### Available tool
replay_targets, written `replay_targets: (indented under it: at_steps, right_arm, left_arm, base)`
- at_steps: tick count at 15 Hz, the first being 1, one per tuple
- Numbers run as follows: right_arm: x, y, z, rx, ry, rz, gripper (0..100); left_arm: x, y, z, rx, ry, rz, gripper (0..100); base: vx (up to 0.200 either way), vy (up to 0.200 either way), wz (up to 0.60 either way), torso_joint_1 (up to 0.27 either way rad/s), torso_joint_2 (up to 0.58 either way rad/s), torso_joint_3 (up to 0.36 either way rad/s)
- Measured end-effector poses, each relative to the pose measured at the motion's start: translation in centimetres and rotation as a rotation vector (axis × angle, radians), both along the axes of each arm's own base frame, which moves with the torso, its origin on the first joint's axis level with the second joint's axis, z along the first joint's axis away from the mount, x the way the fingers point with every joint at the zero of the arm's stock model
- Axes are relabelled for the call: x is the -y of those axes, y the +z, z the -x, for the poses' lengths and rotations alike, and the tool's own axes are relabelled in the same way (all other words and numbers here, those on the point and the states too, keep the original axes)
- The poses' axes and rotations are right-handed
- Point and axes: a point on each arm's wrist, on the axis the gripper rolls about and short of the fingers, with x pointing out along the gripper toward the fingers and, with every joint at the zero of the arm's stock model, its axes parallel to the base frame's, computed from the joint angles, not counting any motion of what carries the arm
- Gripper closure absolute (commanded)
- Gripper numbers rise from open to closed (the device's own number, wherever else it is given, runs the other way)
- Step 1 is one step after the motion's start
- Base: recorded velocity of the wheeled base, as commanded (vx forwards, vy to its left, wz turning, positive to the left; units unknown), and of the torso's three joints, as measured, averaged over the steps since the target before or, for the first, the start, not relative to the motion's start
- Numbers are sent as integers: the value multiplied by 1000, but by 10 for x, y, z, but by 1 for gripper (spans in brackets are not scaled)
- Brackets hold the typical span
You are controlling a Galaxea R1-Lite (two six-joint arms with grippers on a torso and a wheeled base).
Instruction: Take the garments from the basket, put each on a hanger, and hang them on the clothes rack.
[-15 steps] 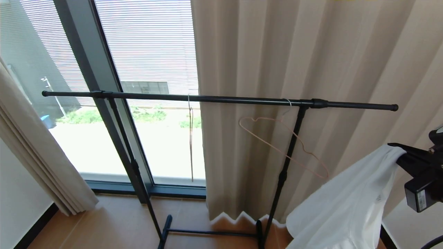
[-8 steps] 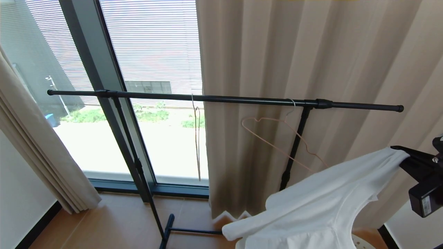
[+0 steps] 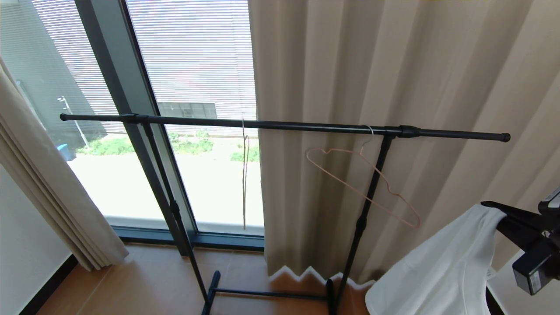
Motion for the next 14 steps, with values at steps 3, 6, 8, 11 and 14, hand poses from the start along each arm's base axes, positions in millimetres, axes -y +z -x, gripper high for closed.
replay_targets:
  at_steps: [3,6,8,11,14]
  right_arm:
    - [1,-5,3,3,17,52,100]
    - [5,-5,8,25,24,72,100]
    - [6,-3,10,37,24,64,100]
    - [6,2,10,70,27,41,100]
    - [2,-1,5,52,31,35,100]
  left_arm:
    - [0,0,0,0,1,0,0]
    - [0,0,0,1,2,4,0]
    - [0,0,0,-1,1,12,0]
    - [0,0,0,-2,-1,10,0]
    - [0,0,-1,-23,2,8,0]
  base:
    - [0,0,-400,-2,-2,3]
    - [0,0,0,0,0,0]
    - [0,0,0,0,0,0]
    - [0,0,0,0,0,0]
    - [0,0,0,0,0,0]
